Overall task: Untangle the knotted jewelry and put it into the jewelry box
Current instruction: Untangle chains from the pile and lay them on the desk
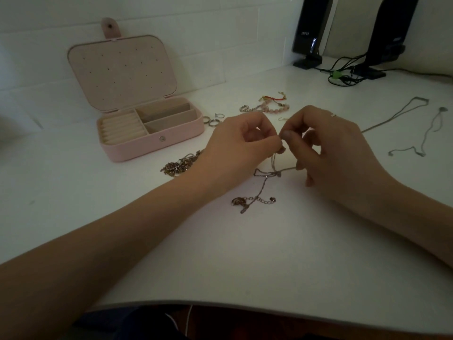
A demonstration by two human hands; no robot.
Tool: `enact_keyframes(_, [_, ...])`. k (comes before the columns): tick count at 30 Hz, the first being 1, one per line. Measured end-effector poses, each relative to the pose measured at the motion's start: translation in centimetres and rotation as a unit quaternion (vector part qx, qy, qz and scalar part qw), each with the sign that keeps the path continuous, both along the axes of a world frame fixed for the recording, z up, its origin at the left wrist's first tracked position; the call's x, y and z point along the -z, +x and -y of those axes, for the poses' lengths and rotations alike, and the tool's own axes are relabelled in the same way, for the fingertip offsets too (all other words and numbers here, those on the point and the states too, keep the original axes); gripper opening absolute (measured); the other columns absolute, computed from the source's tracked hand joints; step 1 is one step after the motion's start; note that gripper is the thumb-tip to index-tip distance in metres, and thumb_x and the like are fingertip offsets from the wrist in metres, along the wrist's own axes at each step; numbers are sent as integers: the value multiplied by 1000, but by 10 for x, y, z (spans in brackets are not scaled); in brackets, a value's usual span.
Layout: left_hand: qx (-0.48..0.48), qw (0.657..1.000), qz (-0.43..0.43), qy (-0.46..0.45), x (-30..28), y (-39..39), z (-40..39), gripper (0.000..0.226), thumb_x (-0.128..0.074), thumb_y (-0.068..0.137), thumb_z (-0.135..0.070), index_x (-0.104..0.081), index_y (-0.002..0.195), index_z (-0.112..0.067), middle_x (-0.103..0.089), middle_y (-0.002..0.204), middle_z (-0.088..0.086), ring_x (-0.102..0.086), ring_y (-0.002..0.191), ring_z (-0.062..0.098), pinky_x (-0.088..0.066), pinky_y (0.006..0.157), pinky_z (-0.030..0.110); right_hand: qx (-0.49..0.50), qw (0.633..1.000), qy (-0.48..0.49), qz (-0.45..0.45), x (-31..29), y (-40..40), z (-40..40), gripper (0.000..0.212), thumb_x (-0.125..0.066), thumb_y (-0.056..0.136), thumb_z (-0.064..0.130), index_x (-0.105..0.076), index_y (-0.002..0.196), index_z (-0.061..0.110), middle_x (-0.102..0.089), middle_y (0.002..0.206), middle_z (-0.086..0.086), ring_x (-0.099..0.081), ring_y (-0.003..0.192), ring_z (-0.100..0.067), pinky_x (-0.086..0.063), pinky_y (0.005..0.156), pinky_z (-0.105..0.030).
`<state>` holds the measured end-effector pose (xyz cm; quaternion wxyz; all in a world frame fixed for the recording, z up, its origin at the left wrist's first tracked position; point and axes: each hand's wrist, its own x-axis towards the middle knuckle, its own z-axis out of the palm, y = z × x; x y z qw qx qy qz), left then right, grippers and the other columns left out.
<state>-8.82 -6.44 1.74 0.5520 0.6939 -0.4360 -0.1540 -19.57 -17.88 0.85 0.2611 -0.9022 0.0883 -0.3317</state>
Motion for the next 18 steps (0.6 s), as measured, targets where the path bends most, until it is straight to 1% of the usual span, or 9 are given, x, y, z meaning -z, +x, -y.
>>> enact_keyframes(2, [-9,1000,13,-18,2,0,0,10,-63,72,-20,-61,74,-11,-67,78,22,-64,85,42,-51,77,52,-1,1000,12,-18,-1,0,-1,11,-53,96,13,-53,87,21,-50,71,17,-59,59,-1,-49,56,-23])
enact_keyframes(3, [-12,999,17,-24,2,0,1,11,-63,70,-21,-61,75,-12,-66,80,26,-63,85,43,-51,77,53,-2,999,18,-27,-2,0,-1,12,-53,96,14,-52,87,21,-50,70,16,-59,57,1,-49,52,-22])
enact_keyframes(5, [-16,999,20,-30,4,2,1,12,-63,69,-22,-62,75,-12,-65,80,27,-64,83,42,-50,74,52,-9,999,34,-40,-4,-1,-3,13,-52,96,14,-51,86,23,-51,71,15,-58,56,1,-48,44,-18])
enact_keyframes(7, [-19,999,19,-27,5,4,2,12,-63,69,-22,-62,75,-12,-66,79,25,-62,71,37,-48,67,43,-19,997,57,-50,-5,-1,-4,16,-51,96,14,-50,83,25,-53,74,12,-59,58,-1,-48,41,-18])
enact_keyframes(8, [-20,999,16,-22,5,4,2,11,-64,70,-21,-62,75,-11,-66,77,23,-59,67,30,-45,65,38,-23,995,81,-54,-5,-1,-4,16,-51,96,15,-50,83,25,-53,75,10,-59,57,-2,-47,40,-19])
enact_keyframes(11, [-8,1000,-27,-10,5,4,2,7,-65,81,-10,-62,75,-12,-69,70,8,-60,70,15,-46,68,29,-35,984,164,-66,-6,0,-3,11,-51,96,15,-52,86,19,-55,71,5,-56,45,-4,-45,39,-19])
enact_keyframes(14, [16,995,-93,-15,5,5,4,15,-62,82,-5,-62,72,-17,-63,70,-4,-57,71,6,-45,69,23,-37,985,150,-77,-8,-1,-2,11,-52,94,15,-52,83,19,-56,69,3,-55,43,-3,-45,38,-19])
enact_keyframes(17, [44,989,-143,-11,7,5,6,10,-60,73,-15,-64,66,-20,-59,69,-7,-54,69,4,-43,66,21,-35,989,124,-79,-10,-1,-2,11,-52,93,14,-51,83,18,-56,75,2,-57,49,-5,-48,38,-21])
enact_keyframes(18, [53,986,-156,-8,6,5,7,11,-59,71,-18,-66,63,-22,-60,69,-7,-55,70,4,-43,65,21,-33,990,115,-78,-10,-1,-2,10,-52,92,14,-51,83,18,-56,77,2,-58,52,-7,-49,39,-22])
